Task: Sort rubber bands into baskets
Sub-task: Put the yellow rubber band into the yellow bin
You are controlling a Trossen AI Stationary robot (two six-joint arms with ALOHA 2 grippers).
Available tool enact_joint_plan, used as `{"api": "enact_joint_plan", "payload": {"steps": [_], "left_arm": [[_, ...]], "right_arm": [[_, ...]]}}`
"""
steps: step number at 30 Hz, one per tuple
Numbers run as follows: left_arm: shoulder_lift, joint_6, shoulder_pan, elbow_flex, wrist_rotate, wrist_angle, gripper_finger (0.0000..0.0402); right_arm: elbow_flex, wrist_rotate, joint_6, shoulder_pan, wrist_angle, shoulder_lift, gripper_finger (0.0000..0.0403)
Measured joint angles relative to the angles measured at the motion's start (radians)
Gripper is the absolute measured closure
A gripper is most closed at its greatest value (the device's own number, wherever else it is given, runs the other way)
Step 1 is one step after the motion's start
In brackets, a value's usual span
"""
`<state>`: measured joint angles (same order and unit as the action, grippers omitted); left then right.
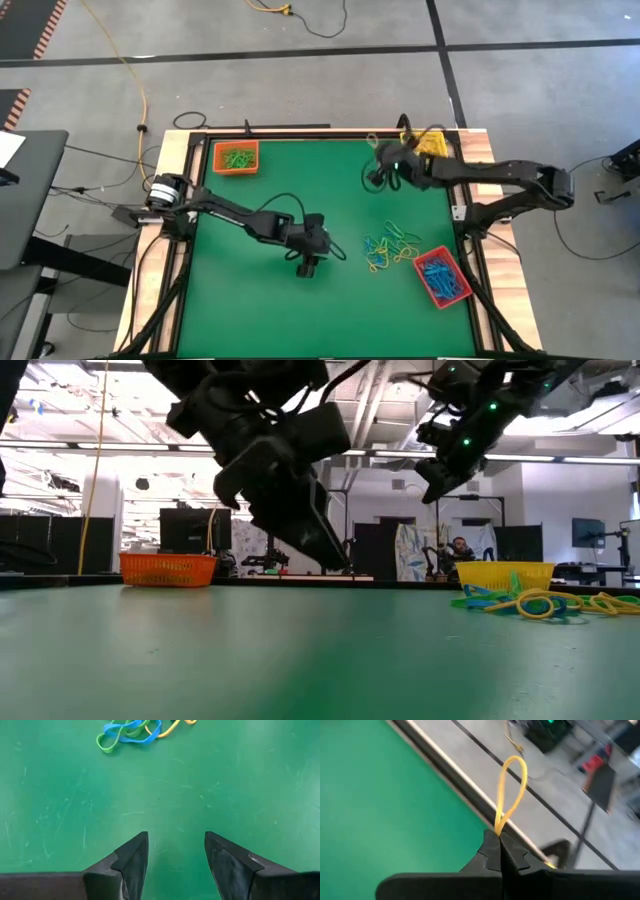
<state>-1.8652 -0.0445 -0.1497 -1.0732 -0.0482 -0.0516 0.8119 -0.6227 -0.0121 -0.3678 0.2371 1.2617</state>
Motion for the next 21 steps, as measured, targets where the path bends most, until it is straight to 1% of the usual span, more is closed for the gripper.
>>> {"api": "enact_joint_plan", "payload": {"steps": [5, 10, 16, 21], "left_arm": [[0.000, 0.000, -0.015, 0.064, -0.018, 0.135, 0.0216], [0.000, -0.015, -0.016, 0.097, -0.019, 0.172, 0.0216], [0.000, -0.022, -0.015, 0.097, -0.020, 0.178, 0.0216], [0.000, -0.022, -0.015, 0.097, -0.020, 0.179, 0.0216]], "right_arm": [[0.095, 0.036, -0.038, -0.165, 0.186, 0.000, 0.0392], [0.146, 0.047, -0.054, -0.316, 0.332, 0.000, 0.0392], [0.148, 0.061, -0.090, -0.469, 0.389, 0.002, 0.0391], [0.148, 0.099, -0.096, -0.548, 0.383, 0.002, 0.0384]]}}
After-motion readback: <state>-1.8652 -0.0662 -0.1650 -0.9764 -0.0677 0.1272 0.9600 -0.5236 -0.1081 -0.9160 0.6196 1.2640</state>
